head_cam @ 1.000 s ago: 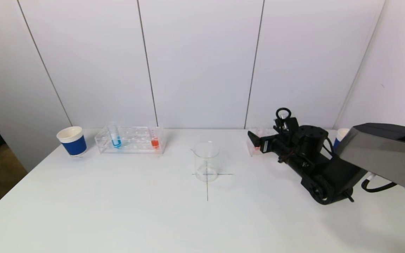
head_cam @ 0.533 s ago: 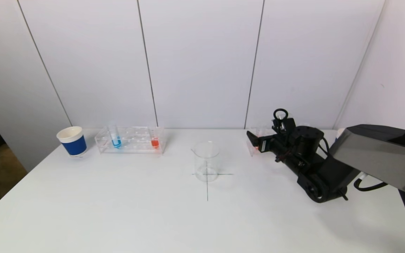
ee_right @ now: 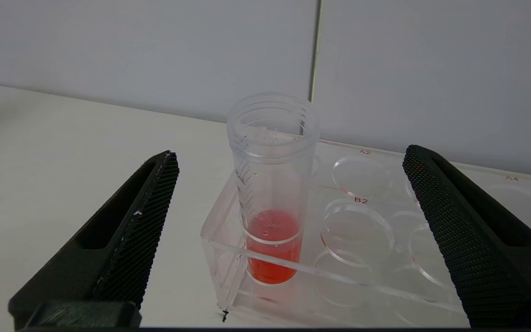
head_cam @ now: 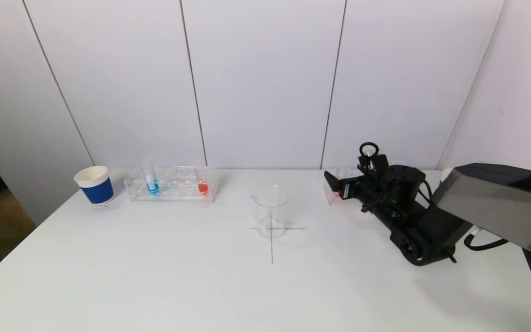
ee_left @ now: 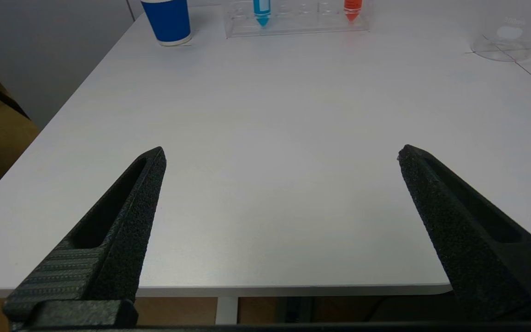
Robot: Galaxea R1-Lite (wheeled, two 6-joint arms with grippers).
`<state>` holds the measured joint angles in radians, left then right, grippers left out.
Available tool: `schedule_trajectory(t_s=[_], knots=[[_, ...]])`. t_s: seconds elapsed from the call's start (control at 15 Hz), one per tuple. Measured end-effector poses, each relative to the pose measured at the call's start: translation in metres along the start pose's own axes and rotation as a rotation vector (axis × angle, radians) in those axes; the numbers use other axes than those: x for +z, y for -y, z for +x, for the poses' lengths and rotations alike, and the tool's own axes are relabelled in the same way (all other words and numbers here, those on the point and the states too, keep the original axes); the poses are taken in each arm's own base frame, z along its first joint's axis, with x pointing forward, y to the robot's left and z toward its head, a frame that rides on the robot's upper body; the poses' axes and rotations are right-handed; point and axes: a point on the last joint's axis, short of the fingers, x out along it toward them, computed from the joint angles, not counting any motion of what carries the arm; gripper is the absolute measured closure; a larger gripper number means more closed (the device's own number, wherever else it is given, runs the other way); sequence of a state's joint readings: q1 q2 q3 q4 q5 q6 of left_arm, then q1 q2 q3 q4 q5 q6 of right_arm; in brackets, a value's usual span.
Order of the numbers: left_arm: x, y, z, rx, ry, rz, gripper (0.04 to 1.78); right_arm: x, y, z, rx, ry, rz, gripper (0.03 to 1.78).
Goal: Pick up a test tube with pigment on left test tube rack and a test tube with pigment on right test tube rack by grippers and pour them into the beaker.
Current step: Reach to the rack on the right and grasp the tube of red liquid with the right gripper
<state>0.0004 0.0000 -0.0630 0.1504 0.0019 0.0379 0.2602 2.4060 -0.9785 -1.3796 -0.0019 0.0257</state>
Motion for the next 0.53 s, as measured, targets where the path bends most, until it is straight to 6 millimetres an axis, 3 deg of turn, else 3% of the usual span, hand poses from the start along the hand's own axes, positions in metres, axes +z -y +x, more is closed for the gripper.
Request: schedule_trajectory(t_s=[0.53], knots=[[0.0000, 0.0000, 0.0000, 0.000, 0.000, 0.000, 0.06, 0.0004, -0.0006, 0.0005, -0.009, 0.007, -0.002, 0.04]])
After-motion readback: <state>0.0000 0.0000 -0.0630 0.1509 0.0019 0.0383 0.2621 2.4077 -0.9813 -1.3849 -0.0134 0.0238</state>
